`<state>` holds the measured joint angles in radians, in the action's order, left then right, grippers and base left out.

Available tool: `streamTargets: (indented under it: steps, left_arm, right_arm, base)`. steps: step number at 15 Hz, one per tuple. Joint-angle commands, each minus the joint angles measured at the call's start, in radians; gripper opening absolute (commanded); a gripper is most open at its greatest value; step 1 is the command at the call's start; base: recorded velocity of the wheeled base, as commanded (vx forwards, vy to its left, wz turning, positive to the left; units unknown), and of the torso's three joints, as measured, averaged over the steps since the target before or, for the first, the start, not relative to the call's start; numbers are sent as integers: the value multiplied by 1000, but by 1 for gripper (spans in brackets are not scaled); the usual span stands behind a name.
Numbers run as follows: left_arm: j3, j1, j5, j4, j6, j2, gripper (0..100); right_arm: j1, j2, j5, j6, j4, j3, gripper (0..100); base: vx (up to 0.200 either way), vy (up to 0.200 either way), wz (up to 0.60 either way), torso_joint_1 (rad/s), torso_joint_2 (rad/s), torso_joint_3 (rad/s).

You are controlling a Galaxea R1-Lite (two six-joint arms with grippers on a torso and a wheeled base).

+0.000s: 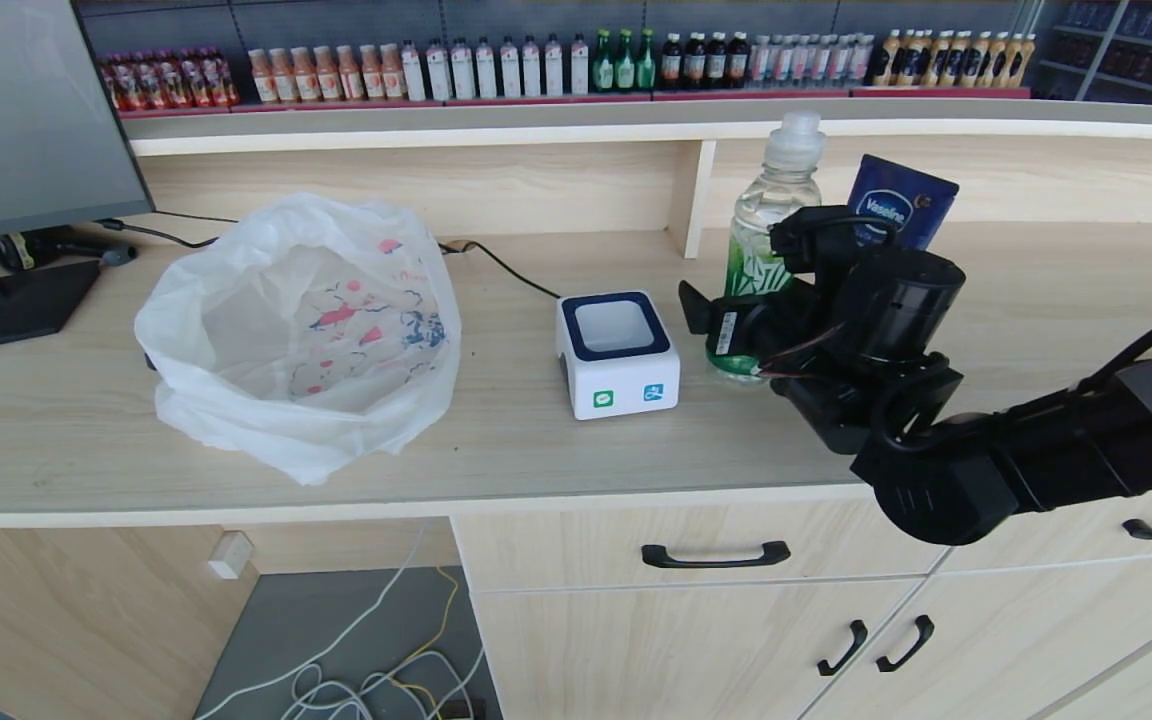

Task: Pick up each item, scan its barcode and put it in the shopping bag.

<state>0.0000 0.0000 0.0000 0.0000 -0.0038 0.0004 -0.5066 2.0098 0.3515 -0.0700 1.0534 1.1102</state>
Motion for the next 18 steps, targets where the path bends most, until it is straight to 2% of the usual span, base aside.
streamTargets:
  steps: [1,10,11,18]
  left_arm:
    - [0,-2,0,0,1,0,100]
    - [0,0,0,0,-1,0,100]
    - [0,0,0,0,-1,0,100]
    - [0,0,0,0,-1,0,100]
  right_arm:
    - [-6,3,0,-1,0,0,100]
    - [-4,24,0,3,2,3,100]
    - [-4,24,0,4,8,5,0]
    - [-10,10,-2,-1,25,11,0]
  base:
    - [0,0,0,0,0,0]
    - [0,0,0,0,0,0]
    - [0,0,0,0,0,0]
    - [0,0,0,0,0,0]
